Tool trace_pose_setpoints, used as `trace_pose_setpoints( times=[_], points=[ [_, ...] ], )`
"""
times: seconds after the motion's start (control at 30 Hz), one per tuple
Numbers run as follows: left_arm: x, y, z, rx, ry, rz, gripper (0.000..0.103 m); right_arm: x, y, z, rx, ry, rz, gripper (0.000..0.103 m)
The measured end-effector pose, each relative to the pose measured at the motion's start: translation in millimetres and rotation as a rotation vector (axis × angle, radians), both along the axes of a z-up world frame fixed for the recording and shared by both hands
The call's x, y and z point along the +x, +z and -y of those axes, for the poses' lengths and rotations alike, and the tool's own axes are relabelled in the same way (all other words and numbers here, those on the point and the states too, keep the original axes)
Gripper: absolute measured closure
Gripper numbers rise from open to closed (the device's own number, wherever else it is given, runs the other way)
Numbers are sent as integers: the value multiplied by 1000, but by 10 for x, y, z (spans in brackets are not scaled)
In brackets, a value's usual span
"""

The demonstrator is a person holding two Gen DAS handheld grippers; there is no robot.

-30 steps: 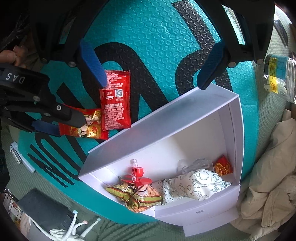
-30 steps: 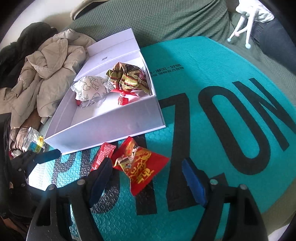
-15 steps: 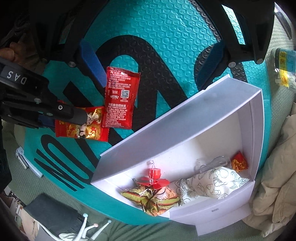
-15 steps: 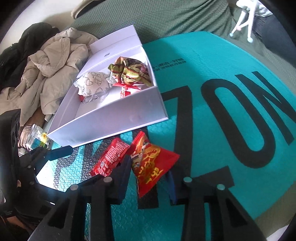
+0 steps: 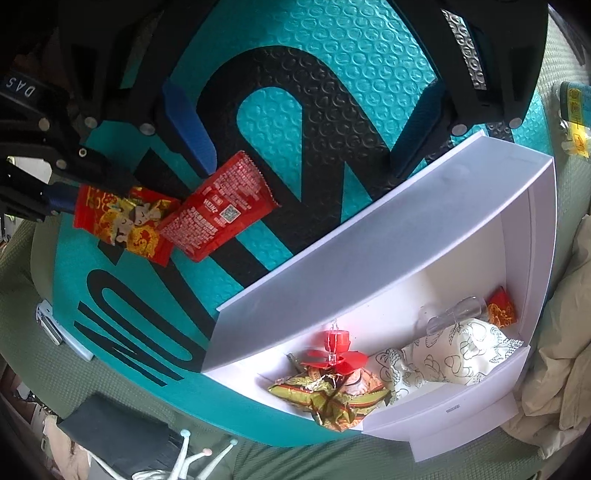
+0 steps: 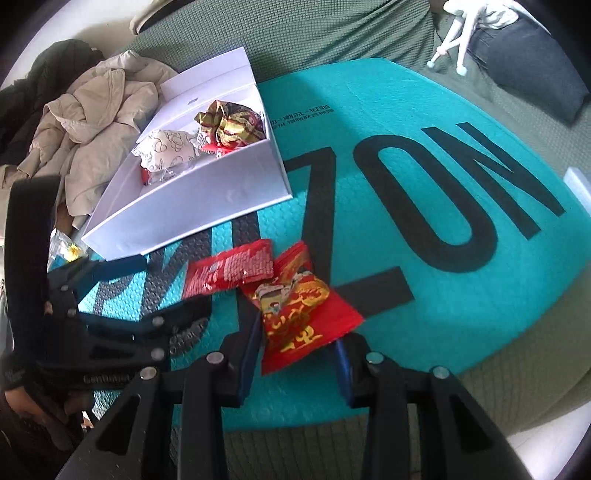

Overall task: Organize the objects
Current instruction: 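Grasp the red-gold cake packet with the right tool while the left tool grasps the red sauce packet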

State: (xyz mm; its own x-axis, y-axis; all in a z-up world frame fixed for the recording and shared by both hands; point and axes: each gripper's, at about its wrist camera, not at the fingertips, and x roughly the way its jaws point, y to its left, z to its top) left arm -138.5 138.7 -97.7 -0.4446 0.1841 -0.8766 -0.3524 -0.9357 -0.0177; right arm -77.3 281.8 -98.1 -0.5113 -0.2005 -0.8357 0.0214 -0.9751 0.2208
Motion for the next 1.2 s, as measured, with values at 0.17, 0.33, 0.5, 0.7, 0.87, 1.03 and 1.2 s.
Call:
trace_pose_setpoints(
  times=[0.17, 0.33, 0.5, 0.7, 0.87, 1.03, 1.2],
  points=[
    [-10, 20, -96, 4, -46, -26, 19, 107, 0, 1, 21, 2, -9, 67],
    [-25, 46, -210, 5, -98, -35, 24, 139, 44, -30, 63, -4, -30, 58],
    [-56, 52, -299, -5, -160, -35, 24, 131, 80, -56, 90, -13, -57, 41],
    [-60, 74, -280, -29, -244, -41, 24, 49, 89, 15, 144, 65, -68, 37],
    [-89, 47, -340, -18, -308, -43, 24, -89, 4, -8, 150, 111, -1, 37],
    [-66, 50, -309, 3, -318, -61, 30, -94, 0, -44, 161, 77, 1, 38],
    [-43, 45, -505, -1, -362, -84, 49, -73, -1, -77, 178, 34, -1, 61]
  ],
)
